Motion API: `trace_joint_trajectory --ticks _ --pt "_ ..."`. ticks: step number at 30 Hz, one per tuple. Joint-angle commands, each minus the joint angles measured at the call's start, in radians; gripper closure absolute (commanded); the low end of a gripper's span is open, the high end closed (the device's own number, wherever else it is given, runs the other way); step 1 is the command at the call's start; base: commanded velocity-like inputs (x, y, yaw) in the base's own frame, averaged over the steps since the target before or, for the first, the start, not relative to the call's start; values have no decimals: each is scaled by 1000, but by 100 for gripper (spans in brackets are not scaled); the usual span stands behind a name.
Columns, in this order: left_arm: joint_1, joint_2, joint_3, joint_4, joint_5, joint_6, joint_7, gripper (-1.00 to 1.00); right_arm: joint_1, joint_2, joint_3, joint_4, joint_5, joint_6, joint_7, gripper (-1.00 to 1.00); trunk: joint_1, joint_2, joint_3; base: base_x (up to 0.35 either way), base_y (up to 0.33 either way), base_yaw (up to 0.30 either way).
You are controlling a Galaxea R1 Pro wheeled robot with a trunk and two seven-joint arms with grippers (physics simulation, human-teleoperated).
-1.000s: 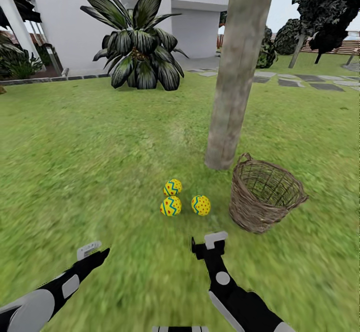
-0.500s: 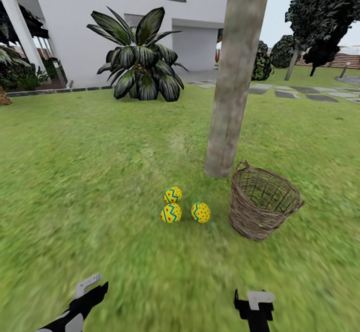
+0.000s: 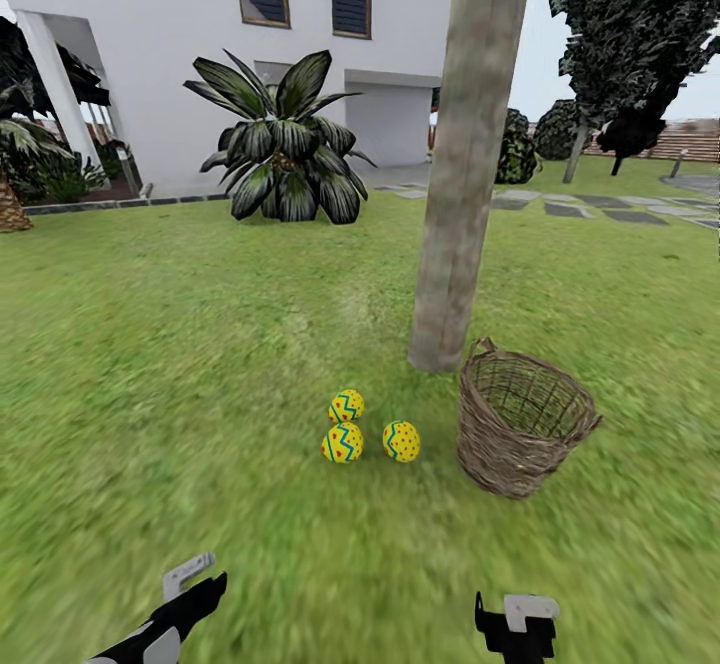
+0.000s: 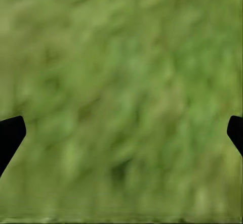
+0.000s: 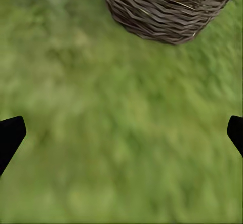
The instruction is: Take the three Easter eggs out of the wicker basket on the lawn in the garden, then place them on the lawn next to a single tree (choose any tree) so that all three eggs are next to the same tree and none are left in the basket.
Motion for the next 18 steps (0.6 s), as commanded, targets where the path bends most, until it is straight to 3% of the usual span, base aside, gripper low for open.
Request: trace_joint_trajectory --ticks 1,4,7,14,18 --pt "-1 0 2 2 11 32 -6 -100 0 0 9 -1 -6 -1 -6 -100 -1 0 3 0 0 0" --pt "-1 -1 0 1 10 141 -4 -100 0 1 12 0 -5 -1 -4 -100 -2 1 15 0 0 0" --pt "-1 -1 1 0 11 173 -4 -100 0 1 13 0 -6 -1 -4 -100 -3 1 26 0 0 0" --pt "-1 1 4 0 13 172 -4 -100 0 2 13 4 0 -2 -5 -100 -6 3 55 0 0 0" --pt "0 3 6 1 12 173 -3 -100 0 4 13 72 0 -4 -5 -100 -8 4 75 0 0 0"
